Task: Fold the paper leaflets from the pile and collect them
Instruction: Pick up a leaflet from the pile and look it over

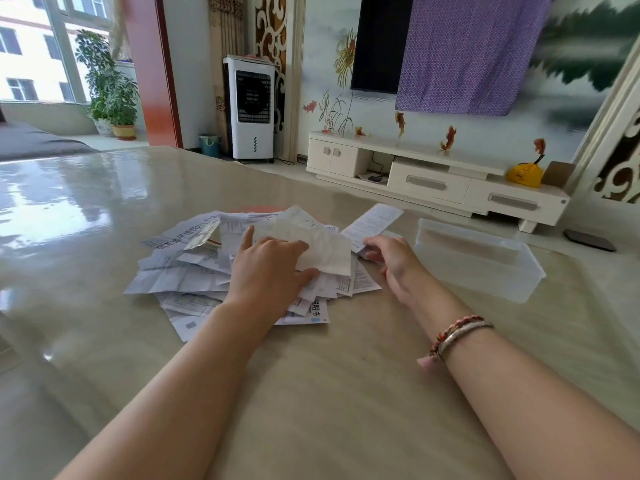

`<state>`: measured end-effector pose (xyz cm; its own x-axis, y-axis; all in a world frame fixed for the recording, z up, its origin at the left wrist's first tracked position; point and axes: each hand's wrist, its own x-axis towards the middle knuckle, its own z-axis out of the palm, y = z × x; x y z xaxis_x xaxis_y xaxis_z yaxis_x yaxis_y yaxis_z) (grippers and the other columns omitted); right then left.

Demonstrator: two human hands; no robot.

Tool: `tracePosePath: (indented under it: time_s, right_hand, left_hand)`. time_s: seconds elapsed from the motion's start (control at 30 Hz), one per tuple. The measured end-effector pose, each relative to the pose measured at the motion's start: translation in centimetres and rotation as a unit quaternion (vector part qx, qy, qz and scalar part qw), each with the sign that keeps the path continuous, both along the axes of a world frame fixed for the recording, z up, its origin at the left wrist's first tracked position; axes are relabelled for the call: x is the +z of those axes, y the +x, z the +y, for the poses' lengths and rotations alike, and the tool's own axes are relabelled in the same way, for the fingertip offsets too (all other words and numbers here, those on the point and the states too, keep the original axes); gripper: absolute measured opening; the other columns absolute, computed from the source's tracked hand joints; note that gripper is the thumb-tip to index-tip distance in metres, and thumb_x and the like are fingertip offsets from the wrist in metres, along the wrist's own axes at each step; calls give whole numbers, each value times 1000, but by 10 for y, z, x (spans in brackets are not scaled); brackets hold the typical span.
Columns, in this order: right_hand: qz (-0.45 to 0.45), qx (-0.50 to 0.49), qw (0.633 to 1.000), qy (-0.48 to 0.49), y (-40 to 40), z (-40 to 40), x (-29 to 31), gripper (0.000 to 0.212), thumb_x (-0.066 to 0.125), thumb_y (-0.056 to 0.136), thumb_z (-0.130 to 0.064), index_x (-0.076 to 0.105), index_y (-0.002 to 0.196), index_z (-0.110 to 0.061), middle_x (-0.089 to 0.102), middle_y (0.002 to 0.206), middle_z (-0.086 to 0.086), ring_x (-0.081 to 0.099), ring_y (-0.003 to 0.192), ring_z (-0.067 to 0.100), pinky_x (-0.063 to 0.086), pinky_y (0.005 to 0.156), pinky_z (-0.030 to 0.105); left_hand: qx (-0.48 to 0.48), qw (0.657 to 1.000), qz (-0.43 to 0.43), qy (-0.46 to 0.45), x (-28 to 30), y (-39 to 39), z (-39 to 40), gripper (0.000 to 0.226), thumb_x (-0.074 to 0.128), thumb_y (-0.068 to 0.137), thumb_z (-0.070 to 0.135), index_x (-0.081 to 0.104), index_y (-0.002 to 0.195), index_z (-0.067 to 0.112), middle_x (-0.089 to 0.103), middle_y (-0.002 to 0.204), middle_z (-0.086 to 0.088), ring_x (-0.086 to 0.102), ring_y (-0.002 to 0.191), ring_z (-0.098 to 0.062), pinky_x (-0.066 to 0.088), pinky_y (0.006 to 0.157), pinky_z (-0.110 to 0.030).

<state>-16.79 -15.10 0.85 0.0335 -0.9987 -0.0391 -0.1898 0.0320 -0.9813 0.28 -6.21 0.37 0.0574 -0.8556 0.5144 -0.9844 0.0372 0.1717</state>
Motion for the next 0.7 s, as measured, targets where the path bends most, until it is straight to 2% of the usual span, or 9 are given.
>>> tracePosePath:
  time_s: [0.1, 0.2, 0.27, 0.33, 0.37, 0.43, 0.5, 0.6, 0.7]
  right_hand:
    - [5, 25, 1000, 11, -2, 5, 4, 13, 52, 93, -15, 65, 94, -14, 62, 81, -1, 54, 67, 7, 37, 52, 17]
    - [44, 33, 998, -30, -17, 23, 5, 24, 47, 94, -9, 66, 105, -16, 63, 98, 2, 56, 87, 12, 41, 64, 20]
    - [107, 39, 991, -70, -34, 40, 4, 27, 49, 93, -7, 65, 112, -19, 65, 109, 13, 59, 89, 26, 46, 70, 30]
    - [139, 65, 981, -120, -54, 56, 5, 35, 53, 92, -4, 59, 121, -22, 58, 125, 23, 60, 92, 36, 51, 79, 44]
    - [143, 84, 976, -138, -63, 64, 6, 40, 56, 92, -5, 53, 127, -26, 52, 135, 17, 62, 100, 31, 51, 82, 43]
    - [160, 110, 967, -166, -79, 75, 6, 57, 63, 90, -11, 39, 137, -33, 39, 145, -4, 56, 112, 12, 51, 82, 25]
    - [153, 115, 964, -187, -88, 83, 6, 68, 68, 86, -12, 33, 138, -37, 34, 141, -15, 48, 119, 6, 49, 83, 19]
    - [111, 126, 964, -207, -101, 96, 4, 61, 73, 82, -8, 44, 123, -43, 40, 139, -21, 42, 128, 6, 47, 90, 21]
    - [160, 126, 954, -220, -114, 104, 0, 48, 73, 78, -1, 61, 119, -24, 55, 118, -31, 48, 120, 2, 42, 85, 15]
  left_hand:
    - [-16, 999, -3, -36, 0, -2, 2, 27, 50, 97, 38, 71, 108, 26, 72, 105, 4, 63, 102, -17, 17, 114, -31]
    - [-34, 996, -16, -86, -1, -3, 7, 20, 58, 93, 25, 76, 92, 19, 74, 89, 2, 60, 88, -23, 39, 89, -32]
    - [-45, 988, 49, -141, 4, -7, 13, 10, 68, 87, 19, 78, 88, 16, 74, 86, 1, 57, 83, -24, 44, 74, -33]
    - [-53, 977, 147, -145, 11, -15, 21, 10, 69, 86, 22, 77, 92, 19, 73, 86, 5, 60, 77, -18, 50, 70, -31]
    - [-69, 968, 201, -135, 12, -21, 27, 11, 69, 86, 23, 77, 93, 20, 72, 83, 8, 63, 73, -13, 52, 71, -30]
    - [-129, 940, 297, -105, 10, -36, 38, 8, 72, 84, 18, 78, 89, 19, 71, 77, 11, 65, 69, -3, 54, 73, -26]
    - [-180, 923, 333, -68, 6, -51, 49, 9, 74, 81, 12, 78, 86, 19, 73, 78, 13, 66, 72, 4, 51, 73, -15]
    - [-231, 903, 362, -10, -2, -67, 58, 13, 74, 79, 4, 78, 84, 15, 74, 80, 10, 67, 75, 5, 47, 73, -7]
    - [-248, 907, 335, 59, -8, -69, 58, 20, 73, 78, 1, 76, 84, 20, 74, 85, 10, 67, 80, 5, 47, 77, -7]
